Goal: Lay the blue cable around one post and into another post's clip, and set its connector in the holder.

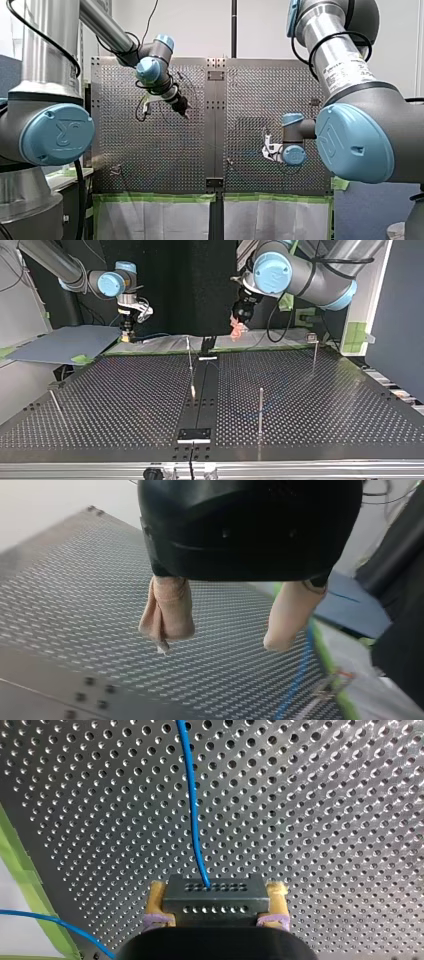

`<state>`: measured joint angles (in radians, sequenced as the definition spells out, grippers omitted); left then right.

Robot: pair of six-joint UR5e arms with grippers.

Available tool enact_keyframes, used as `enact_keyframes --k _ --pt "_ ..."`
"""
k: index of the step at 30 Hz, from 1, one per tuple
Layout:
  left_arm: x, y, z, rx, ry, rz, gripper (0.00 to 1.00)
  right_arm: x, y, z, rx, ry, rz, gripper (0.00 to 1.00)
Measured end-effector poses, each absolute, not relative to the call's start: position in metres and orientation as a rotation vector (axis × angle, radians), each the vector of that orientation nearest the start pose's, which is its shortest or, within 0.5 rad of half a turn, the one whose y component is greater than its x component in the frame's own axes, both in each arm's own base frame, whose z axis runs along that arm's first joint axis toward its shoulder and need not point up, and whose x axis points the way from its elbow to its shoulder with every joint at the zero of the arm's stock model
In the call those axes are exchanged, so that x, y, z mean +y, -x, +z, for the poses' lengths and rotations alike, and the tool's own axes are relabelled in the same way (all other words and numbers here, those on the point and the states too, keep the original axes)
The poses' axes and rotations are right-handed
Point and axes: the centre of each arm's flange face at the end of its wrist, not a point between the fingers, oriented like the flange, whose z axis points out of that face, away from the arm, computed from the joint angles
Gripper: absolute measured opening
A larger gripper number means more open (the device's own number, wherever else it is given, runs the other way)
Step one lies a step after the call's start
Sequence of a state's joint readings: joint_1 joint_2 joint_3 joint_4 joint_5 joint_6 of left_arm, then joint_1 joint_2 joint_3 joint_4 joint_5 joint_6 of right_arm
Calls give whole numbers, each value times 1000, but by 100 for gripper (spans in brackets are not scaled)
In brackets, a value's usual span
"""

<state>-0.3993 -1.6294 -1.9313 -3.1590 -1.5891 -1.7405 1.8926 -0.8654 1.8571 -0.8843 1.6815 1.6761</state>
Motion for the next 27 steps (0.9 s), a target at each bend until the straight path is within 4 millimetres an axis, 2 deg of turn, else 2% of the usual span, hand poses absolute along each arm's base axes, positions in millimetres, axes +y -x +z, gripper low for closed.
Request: enact_keyframes --k 7,18,27 --pt "-291 -335 240 2082 -208 -321 100 -508 -301 48 -1253 -1416 1359 0" --pt "-286 -308 193 2111 -193 -300 100 -496 -309 43 -1244 -1460 1333 0" --pt "-284 -277 136 2197 -214 -329 100 -477 -314 35 -1225 -1494 1318 0"
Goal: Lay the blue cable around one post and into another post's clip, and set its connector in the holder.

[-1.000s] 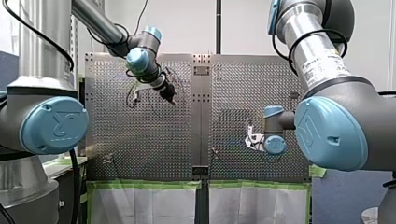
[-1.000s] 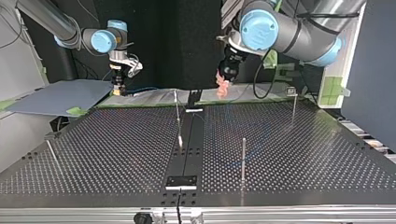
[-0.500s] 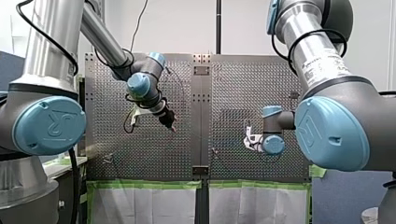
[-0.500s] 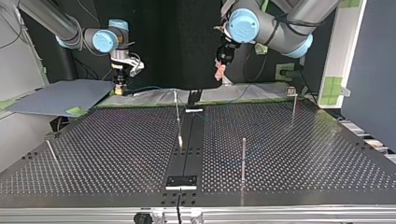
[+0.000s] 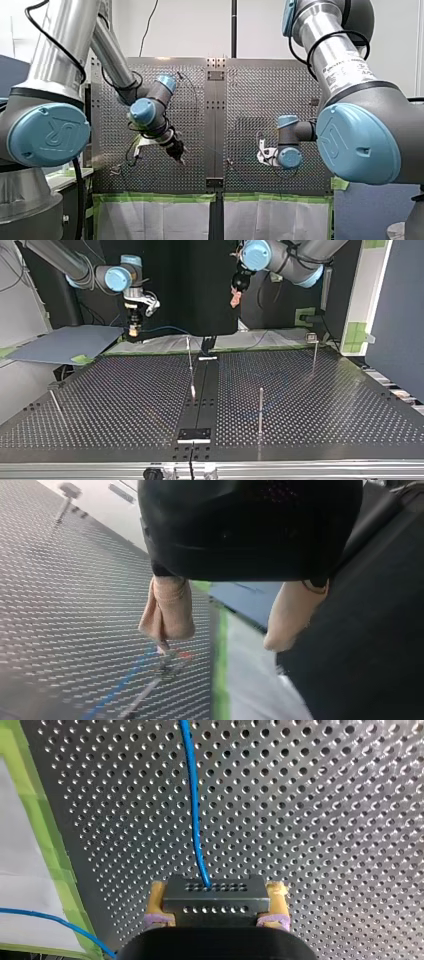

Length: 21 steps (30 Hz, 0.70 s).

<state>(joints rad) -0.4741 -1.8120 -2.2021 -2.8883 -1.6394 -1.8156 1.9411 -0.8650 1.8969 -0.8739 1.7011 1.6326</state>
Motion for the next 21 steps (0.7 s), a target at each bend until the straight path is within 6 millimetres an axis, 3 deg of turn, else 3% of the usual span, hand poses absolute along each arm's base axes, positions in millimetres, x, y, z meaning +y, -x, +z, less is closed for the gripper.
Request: enact_keyframes --k 5,8,21 --pt "-282 -256 103 2254 -217 -350 100 -472 -319 34 -1214 -1509 1319 0" --pt "-286 -255 93 2254 -215 -364 100 -470 -323 34 -1208 -1519 1318 0" --pt "-315 -272 99 2113 -202 -438 100 -457 -327 29 -1199 -1539 1318 0"
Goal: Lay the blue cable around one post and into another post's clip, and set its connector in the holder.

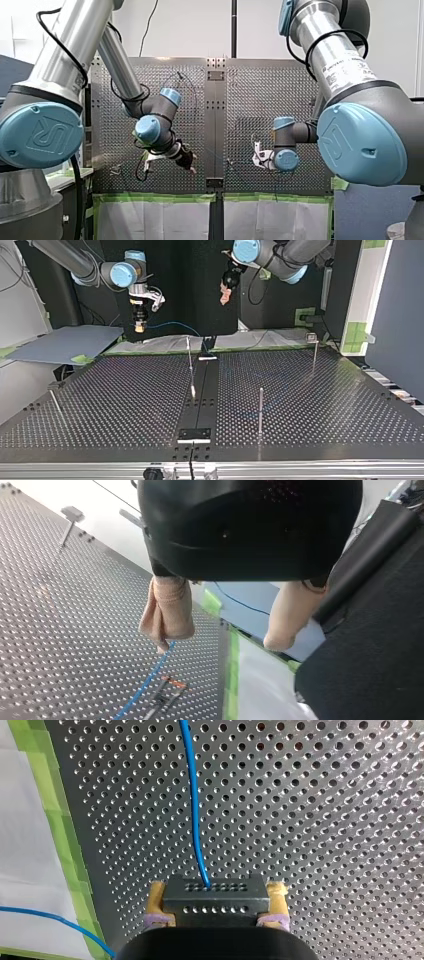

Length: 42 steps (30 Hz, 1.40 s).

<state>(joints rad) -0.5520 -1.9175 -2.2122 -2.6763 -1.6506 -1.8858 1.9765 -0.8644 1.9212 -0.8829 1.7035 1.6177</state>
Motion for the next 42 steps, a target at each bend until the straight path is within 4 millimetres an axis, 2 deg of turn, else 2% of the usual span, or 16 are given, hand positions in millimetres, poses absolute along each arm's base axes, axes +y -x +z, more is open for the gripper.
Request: enact_keyframes --k 9,13,20,25,42 --pt "-331 -283 97 2026 -189 -468 100 -445 -325 21 -1175 -1550 1306 0" --pt "-347 -294 93 1986 -206 -490 100 -443 -324 17 -1166 -1538 1316 0" --pt "-375 -311 83 1921 -209 -527 100 -442 -320 -4 -1168 -1536 1311 0" --pt "-390 -324 81 1863 -205 -548 100 -441 -320 -7 -1168 -1539 1308 0" --pt "-401 -339 93 1683 -228 -492 100 -451 -308 -9 -1198 -1570 1247 0"
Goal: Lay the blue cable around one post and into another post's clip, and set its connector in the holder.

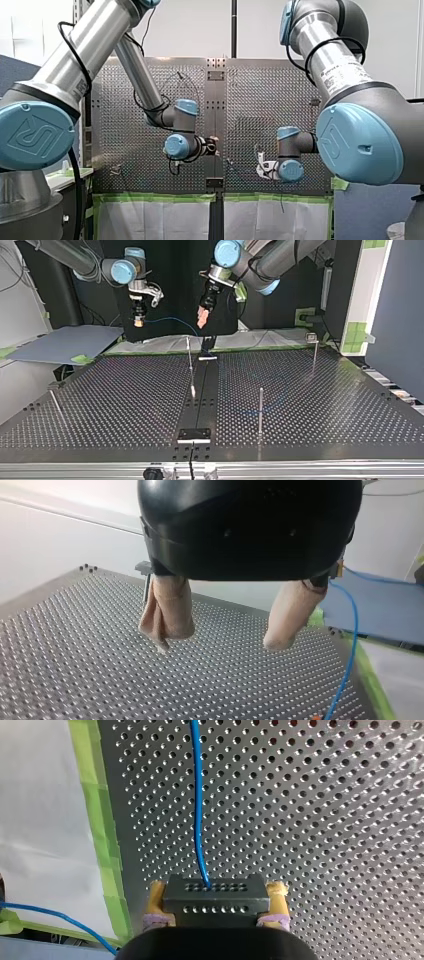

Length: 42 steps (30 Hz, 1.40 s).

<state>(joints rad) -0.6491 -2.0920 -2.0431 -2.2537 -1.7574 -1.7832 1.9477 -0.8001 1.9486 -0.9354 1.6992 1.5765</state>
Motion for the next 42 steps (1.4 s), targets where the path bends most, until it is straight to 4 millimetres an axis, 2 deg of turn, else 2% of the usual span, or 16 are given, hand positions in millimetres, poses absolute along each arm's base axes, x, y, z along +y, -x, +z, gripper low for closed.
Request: enact_keyframes --k 5,18,29,33,42 --pt "-399 -336 86 1669 -270 -463 100 -455 -307 -8 -1193 -1593 1217 0" --pt "-401 -336 31 1696 -336 -490 100 -444 -318 -6 -1144 -1682 1155 0" --pt "-400 -334 19 1702 -367 -468 100 -451 -329 23 -1126 -1661 1262 0" --pt "-400 -337 12 1699 -355 -470 100 -449 -332 25 -1133 -1675 1285 0" --pt "-417 -351 -12 1712 -329 -507 100 -443 -334 22 -1163 -1723 1309 0"
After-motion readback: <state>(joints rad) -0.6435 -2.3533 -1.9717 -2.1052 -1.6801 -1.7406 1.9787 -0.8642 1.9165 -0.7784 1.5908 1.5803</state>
